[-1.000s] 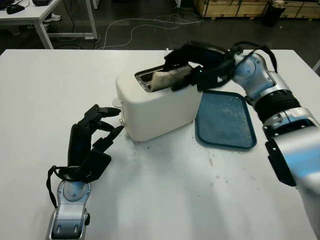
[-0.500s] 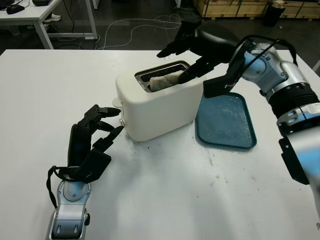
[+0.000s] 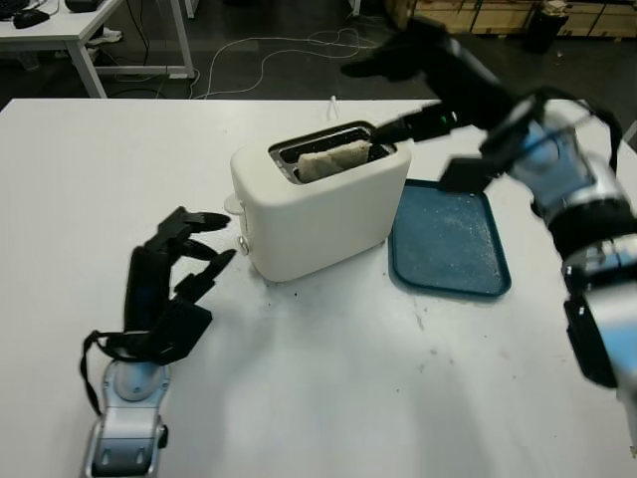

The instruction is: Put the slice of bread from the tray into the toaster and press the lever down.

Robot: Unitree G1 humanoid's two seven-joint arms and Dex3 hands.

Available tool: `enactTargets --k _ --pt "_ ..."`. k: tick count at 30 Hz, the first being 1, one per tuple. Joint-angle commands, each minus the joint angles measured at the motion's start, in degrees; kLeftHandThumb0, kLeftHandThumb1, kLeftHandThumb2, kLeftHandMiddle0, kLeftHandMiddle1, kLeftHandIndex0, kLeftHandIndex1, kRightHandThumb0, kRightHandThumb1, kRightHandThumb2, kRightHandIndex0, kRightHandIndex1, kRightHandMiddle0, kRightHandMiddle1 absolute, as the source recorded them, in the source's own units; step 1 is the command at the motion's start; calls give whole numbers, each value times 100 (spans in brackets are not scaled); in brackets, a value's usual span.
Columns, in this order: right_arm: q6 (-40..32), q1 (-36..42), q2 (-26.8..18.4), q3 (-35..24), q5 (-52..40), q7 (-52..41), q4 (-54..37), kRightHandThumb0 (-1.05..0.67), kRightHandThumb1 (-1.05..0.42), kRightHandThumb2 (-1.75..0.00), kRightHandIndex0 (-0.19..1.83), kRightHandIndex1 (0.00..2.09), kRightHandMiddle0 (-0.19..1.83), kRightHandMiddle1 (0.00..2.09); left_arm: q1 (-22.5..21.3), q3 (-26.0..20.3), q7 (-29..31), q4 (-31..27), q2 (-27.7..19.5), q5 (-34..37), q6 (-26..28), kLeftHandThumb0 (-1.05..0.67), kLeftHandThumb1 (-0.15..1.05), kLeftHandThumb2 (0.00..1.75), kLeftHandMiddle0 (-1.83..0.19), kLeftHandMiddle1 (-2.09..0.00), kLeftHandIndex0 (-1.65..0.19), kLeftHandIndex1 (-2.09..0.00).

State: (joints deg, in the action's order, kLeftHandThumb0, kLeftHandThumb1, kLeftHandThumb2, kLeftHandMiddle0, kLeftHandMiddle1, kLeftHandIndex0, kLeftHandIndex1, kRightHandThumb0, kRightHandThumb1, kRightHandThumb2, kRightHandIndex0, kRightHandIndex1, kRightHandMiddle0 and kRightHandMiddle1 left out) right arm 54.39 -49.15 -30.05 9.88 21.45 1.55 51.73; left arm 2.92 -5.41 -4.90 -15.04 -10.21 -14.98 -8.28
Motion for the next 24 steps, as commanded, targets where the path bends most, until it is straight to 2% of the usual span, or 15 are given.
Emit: enactTargets --k 1,4,7,10,12,20,24 --pt "73 626 37 -226 -360 -8 -420 -53 -89 -1 61 74 87 4 -200 -138 -48 -118 -195 -63 -302 -20 92 11 -55 -146 -56 -88" --pt "85 1595 112 -474 -827 -92 -950 -48 -91 0 70 59 88 2 -445 -319 60 -199 -477 -82 -330 -23 92 10 -55 -149 -57 -87" --pt "-25 2354 246 -638 -1182 -203 -1267 -46 -92 -1 75 57 88 1 -754 -431 108 -197 -755 -180 -334 -23 91 6 -55 -147 -60 -86" --pt "-463 2956 454 -826 -1435 -198 -1734 -50 -91 0 79 58 91 2 -1022 -475 143 -116 -990 -287 -367 -25 91 2 -59 -138 -66 -83" --pt "-834 3312 613 -944 -1615 -216 -2163 -45 -87 0 82 54 93 2 -1212 -490 174 -7 -1178 -359 -476 -24 90 1 -64 -129 -70 -81" --pt "-1642 3957 1065 -1186 -1884 -331 -2997 -44 -89 -1 91 47 96 2 -1806 -416 633 354 -1766 -355 -582 -21 83 0 -82 -116 -83 -71" --pt "-2576 4071 1388 -1261 -2828 -869 -3446 -45 -89 0 93 37 98 1 -2000 -281 857 520 -1978 -494 -514 -19 80 0 -84 -119 -88 -70"
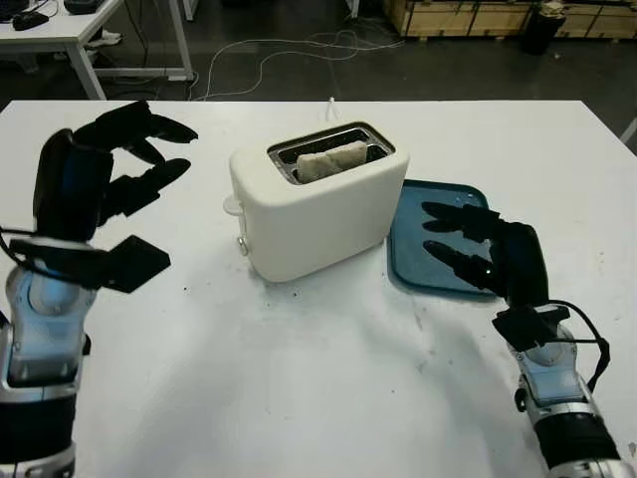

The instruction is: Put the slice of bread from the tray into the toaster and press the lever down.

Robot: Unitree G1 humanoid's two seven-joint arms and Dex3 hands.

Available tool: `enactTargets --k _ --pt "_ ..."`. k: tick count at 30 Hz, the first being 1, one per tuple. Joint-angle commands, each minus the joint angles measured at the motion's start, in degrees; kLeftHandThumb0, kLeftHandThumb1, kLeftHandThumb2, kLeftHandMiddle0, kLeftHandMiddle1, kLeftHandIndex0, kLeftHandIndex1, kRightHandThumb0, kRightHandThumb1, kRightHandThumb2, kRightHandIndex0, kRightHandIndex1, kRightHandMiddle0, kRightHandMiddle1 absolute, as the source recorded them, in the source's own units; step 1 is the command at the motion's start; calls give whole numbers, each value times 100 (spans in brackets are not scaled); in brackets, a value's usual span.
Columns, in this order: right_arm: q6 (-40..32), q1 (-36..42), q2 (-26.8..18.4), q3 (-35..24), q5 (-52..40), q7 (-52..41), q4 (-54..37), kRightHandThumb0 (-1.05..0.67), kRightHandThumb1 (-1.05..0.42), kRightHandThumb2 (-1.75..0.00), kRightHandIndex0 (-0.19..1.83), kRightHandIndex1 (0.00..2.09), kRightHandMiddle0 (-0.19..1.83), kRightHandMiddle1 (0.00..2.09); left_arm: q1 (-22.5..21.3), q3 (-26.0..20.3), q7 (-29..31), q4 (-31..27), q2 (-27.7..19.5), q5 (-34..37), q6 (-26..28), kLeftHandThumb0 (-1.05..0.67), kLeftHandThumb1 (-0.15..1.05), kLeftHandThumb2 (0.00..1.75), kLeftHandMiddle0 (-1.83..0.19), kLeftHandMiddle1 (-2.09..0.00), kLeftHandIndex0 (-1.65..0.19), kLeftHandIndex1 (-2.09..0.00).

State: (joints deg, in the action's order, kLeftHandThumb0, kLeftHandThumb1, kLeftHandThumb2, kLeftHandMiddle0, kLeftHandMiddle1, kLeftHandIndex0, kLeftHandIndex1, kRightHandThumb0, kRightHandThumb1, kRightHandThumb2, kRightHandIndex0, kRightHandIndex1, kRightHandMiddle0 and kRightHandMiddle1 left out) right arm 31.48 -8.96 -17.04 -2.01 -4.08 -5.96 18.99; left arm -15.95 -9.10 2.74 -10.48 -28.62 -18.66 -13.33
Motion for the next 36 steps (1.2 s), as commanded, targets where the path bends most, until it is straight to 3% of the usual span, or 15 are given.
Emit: enactTargets --k 1,6,17,21,25,31,36 --pt "-513 69 141 -99 -433 -201 -294 -46 -89 0 94 33 98 1 -163 131 181 106 -223 -170 -10 -19 80 0 -84 -119 -88 -69" --pt "-998 70 270 -245 -611 -366 -630 -47 -89 0 95 24 100 1 -496 384 521 554 -569 -329 -137 -16 76 0 -93 -113 -97 -62" --pt "-1131 -12 316 -486 -600 -528 -694 -45 -89 0 97 20 102 1 -1004 958 662 1618 -974 -884 -614 -23 77 1 -112 -100 -119 -37" --pt "-1151 -23 332 -531 -600 -575 -698 -44 -88 0 98 19 102 0 -1041 1095 659 1763 -996 -1090 -656 -28 82 2 -107 -102 -121 -26" --pt "-1166 -26 342 -559 -600 -629 -711 -45 -88 0 98 17 101 0 -1070 1172 614 1907 -964 -1181 -719 -31 87 1 -113 -85 -128 -17" --pt "-1206 -30 374 -595 -630 -702 -702 -45 -86 0 100 15 101 0 -1085 1268 638 1936 -906 -1220 -658 -31 91 1 -106 -99 -130 -13" --pt "-1216 -23 366 -598 -582 -707 -709 -45 -86 0 101 13 101 0 -1066 1307 720 1789 -855 -1172 -466 -34 92 13 -101 -105 -130 -12"
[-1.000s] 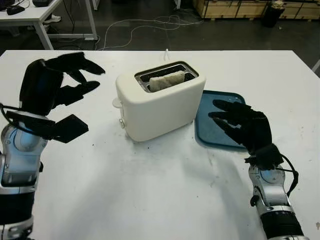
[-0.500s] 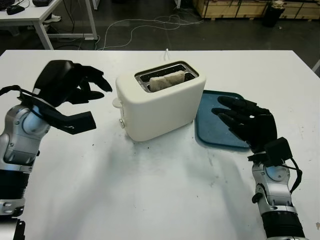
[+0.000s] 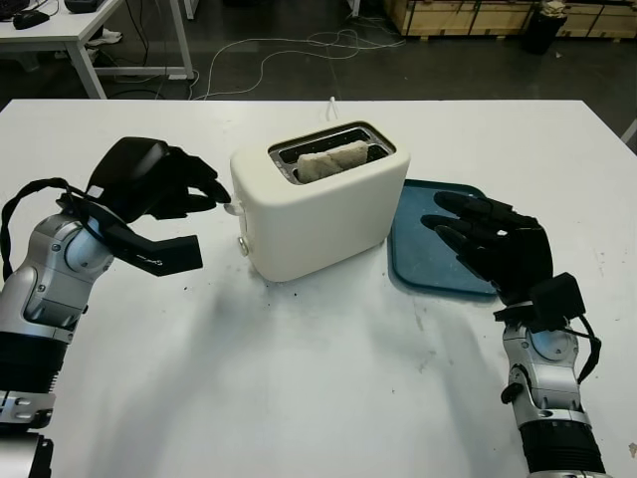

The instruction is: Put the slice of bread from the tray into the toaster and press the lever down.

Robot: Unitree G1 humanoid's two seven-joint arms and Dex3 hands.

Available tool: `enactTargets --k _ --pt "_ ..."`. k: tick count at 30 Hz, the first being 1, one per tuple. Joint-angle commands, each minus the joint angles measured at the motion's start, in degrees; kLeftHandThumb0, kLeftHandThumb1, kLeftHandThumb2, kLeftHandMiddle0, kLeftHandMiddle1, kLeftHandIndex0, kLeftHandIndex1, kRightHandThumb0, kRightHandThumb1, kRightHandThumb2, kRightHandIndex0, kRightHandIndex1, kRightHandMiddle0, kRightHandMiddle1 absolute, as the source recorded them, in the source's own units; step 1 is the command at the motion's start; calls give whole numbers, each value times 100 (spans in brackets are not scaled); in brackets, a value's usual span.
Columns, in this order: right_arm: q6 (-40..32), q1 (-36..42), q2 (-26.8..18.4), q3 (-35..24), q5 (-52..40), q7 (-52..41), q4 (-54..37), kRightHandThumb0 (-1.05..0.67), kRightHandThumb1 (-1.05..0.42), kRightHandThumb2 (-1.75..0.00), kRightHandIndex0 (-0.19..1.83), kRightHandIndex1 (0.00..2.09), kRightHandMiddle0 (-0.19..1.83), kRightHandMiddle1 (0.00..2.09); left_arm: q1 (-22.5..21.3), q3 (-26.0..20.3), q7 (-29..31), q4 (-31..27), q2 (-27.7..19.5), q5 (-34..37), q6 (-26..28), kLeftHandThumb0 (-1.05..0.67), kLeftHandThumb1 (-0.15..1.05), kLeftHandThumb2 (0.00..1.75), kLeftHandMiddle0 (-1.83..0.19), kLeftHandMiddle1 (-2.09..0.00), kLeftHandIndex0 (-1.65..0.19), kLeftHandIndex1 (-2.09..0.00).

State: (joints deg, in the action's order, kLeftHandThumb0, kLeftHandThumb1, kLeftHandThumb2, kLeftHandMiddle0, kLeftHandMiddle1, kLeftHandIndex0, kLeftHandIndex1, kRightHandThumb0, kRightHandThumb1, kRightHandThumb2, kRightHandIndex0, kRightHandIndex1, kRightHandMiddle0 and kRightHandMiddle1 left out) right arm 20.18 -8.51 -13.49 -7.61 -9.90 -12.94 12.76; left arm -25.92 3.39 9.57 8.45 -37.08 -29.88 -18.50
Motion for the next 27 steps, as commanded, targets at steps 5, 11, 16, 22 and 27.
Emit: enactTargets --k 5,11,16,22,27 --pt "-113 -64 21 -35 -18 -28 -68 -45 -85 0 103 12 101 0 -93 57 -80 -139 -19 -109 -31 -35 92 19 -96 -124 -129 -15" --pt "-167 -49 21 -14 38 -2 -93 -47 -84 0 103 10 101 0 -142 27 -175 -131 15 -94 -110 -36 92 19 -91 -137 -126 -17" --pt "-124 -37 37 -21 34 -7 -98 -47 -84 0 104 9 101 0 -236 49 9 -80 73 101 -54 -37 92 18 -91 -128 -122 -16" --pt "-96 -24 49 -18 54 5 -101 -47 -85 0 106 8 101 0 -338 100 138 116 113 309 -194 -30 92 9 -95 -121 -123 -17" --pt "-119 -8 51 -17 86 22 -136 -49 -85 0 107 8 101 0 -393 153 174 236 110 327 -235 -29 92 7 -96 -121 -125 -20"
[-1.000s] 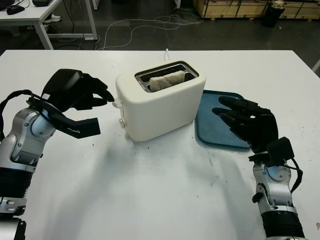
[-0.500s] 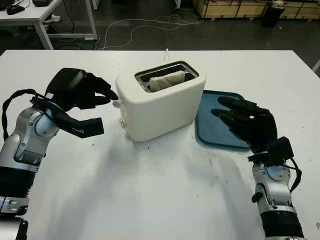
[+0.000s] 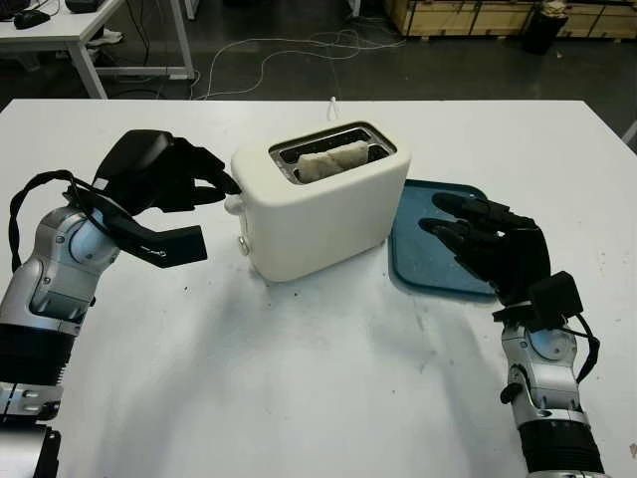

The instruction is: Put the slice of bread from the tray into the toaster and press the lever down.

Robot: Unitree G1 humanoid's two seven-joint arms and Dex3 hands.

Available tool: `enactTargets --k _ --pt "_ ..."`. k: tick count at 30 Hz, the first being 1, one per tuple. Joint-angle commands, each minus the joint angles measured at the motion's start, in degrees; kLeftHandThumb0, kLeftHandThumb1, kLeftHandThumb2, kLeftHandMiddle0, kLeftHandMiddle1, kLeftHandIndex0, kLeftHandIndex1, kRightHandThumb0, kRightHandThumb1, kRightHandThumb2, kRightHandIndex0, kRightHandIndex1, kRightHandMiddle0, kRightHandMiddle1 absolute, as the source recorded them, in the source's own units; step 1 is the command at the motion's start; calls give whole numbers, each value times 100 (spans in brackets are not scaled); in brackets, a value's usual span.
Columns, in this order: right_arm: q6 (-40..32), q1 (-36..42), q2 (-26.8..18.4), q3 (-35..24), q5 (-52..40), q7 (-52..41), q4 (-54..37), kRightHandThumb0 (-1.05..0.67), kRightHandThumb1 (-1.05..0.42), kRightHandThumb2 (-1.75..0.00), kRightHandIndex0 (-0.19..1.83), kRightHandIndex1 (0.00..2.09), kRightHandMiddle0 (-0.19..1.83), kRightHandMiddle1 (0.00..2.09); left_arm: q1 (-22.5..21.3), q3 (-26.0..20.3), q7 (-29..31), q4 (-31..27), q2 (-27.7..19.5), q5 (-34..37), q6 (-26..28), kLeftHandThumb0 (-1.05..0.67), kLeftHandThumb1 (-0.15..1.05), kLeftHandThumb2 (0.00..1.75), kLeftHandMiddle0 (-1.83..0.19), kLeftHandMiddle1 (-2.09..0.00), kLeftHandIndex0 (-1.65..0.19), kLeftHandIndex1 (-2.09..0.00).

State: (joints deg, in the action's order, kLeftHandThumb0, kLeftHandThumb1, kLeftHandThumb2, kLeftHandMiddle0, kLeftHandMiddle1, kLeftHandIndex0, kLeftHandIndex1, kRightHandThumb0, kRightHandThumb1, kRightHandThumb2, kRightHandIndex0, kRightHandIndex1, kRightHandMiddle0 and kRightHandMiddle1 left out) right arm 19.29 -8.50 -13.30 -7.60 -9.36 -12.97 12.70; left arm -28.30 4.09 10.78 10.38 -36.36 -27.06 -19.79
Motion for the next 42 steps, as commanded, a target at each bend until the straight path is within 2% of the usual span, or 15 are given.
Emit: enactTargets --k 1,7,16,24,32,36,38,42 --pt "-48 -4 34 -18 37 34 -145 -49 -85 0 107 7 101 0 -162 93 59 62 37 53 -116 -29 92 6 -96 -121 -126 -20" --pt "-7 3 29 -33 86 29 -138 -47 -85 0 106 5 100 0 -173 123 336 61 32 132 31 -28 92 10 -95 -114 -122 -20" --pt "-13 10 49 -41 48 -15 -144 -47 -85 0 106 5 100 0 -145 141 454 143 110 214 65 -27 92 8 -89 -124 -120 -24" --pt "20 22 45 -45 87 2 -136 -44 -85 0 108 4 100 0 -30 479 -135 397 365 -246 -187 -29 92 6 -93 -122 -118 -27" --pt "58 46 20 -71 57 -48 -115 -45 -85 0 107 3 100 0 -27 909 -862 1153 694 -630 -295 -27 92 8 -92 -127 -116 -29" --pt "157 58 23 -100 25 -108 -48 -45 -85 0 108 3 101 0 -72 1138 -1258 1773 908 -799 -234 -24 92 8 -89 -134 -113 -30" --pt "211 62 24 -117 14 -155 -14 -45 -86 0 108 3 100 0 -101 1246 -1362 2077 1043 -819 -132 -25 92 11 -83 -131 -108 -28" --pt "102 102 57 -159 -90 -230 -97 -44 -85 0 107 2 101 0 -35 1466 -1610 2624 1482 -814 100 -24 92 18 -85 -108 -107 -25"
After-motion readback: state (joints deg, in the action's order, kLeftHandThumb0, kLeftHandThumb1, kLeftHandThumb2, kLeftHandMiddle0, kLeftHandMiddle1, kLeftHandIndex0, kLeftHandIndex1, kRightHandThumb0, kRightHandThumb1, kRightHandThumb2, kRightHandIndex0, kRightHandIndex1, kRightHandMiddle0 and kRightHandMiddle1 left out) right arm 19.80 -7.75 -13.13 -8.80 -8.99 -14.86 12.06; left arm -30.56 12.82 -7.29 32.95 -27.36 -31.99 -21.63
